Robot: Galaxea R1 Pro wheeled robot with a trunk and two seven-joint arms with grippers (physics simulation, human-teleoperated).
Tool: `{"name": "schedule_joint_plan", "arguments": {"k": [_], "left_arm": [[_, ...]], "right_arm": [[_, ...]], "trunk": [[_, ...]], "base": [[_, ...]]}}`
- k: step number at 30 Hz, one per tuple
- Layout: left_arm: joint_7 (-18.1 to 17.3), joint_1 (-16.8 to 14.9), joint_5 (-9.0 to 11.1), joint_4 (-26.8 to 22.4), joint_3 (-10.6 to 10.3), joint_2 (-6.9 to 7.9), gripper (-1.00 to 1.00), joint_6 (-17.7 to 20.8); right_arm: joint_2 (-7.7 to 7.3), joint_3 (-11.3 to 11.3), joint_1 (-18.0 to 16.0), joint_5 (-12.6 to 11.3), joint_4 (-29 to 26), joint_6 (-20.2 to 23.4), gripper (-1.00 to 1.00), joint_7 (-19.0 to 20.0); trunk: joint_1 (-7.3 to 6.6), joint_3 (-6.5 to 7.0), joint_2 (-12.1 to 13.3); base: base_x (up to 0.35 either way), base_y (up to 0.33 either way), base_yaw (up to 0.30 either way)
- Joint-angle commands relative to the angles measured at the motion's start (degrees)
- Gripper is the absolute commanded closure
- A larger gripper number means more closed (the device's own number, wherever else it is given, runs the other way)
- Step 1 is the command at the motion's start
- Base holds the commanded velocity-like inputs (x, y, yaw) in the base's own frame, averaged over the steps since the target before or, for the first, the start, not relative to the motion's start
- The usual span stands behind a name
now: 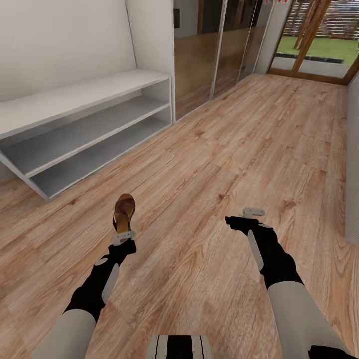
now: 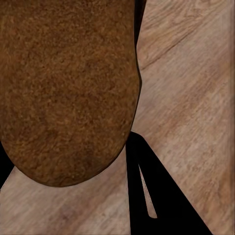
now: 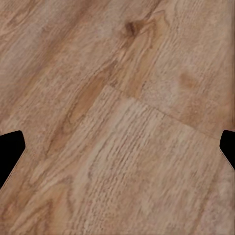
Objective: Pick up the two gym shoes and the two sandals from the corridor floor and place them onto the hallstand (shoe rack) in the corridor, making sure they are on the rack and not on the floor. Arrange them so the two gym shoes are next to each other and the two sandals are next to each other.
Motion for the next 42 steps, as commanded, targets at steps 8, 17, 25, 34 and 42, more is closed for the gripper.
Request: {"name": "schedule_joint_plan", "arguments": {"k": [8,17,25,34,42], "left_arm": [[-0.2,0.0,0.3,-0.1,0.3,-0.06,1.0,0.4],[-0.2,0.0,0.3,-0.1,0.3,-0.06,1.0,0.4],[-0.2,0.0,0.3,-0.1,0.3,-0.06,1.0,0.4],[-0.2,0.0,0.3,-0.1,0.3,-0.06,1.0,0.4],[-0.2,0.0,0.4,-0.1,0.3,-0.06,1.0,0.4]], "right_arm": [[0.06,-0.1,0.0,-0.1,0.0,0.3,-1.0,0.0],[0.04,-0.1,0.0,-0.1,-0.1,0.3,-1.0,0.0],[0.04,-0.1,0.0,-0.1,0.0,0.3,-1.0,0.0],[0.04,-0.1,0.0,-0.1,0.0,0.3,-1.0,0.0],[0.04,-0.1,0.0,0.0,0.0,0.3,-1.0,0.0]], "trunk": [[-0.21,2.49,0.1],[-0.44,5.32,0.2],[-0.62,7.61,0.3],[-0.62,8.45,0.3],[-0.62,9.2,0.3]], "base": [[0.0,0.0,0.0],[0.0,0.0,0.0],[0.0,0.0,0.0],[0.0,0.0,0.0],[0.0,0.0,0.0]]}}
